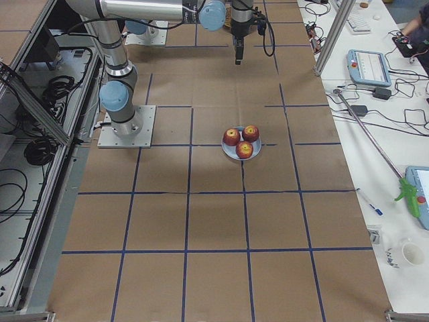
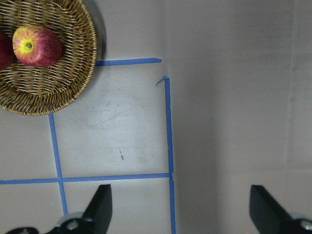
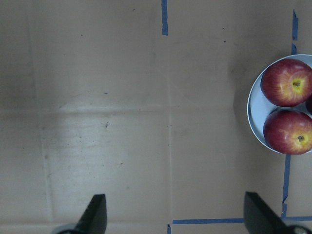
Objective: Transfer apple from basket to plate
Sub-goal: 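Lower the left gripper over the yellow-red apple in the wicker basket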
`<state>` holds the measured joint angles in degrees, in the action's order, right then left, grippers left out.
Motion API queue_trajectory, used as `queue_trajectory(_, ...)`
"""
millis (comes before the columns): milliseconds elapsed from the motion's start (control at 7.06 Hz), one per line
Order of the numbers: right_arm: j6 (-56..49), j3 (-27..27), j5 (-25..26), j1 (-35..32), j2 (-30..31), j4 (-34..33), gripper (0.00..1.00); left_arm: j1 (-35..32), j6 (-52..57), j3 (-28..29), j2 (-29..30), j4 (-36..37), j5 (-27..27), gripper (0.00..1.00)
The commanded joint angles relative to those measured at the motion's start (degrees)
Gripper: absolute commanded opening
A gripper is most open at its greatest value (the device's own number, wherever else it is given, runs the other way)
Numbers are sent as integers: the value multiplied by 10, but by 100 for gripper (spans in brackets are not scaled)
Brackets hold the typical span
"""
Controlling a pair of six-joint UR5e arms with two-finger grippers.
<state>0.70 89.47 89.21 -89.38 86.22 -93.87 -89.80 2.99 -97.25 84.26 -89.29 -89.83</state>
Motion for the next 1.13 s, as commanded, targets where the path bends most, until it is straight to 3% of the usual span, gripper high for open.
queue_trajectory(0,0,0,0,0,0,0,100,0,-1,-4,-1,2,1,99)
queue_trajectory(708,0,0,-1,0,0,0,100,1,1,-8,-3,3,0,99)
queue_trajectory(992,0,0,0,0,0,0,100,22,57,-17,-1,11,-2,99)
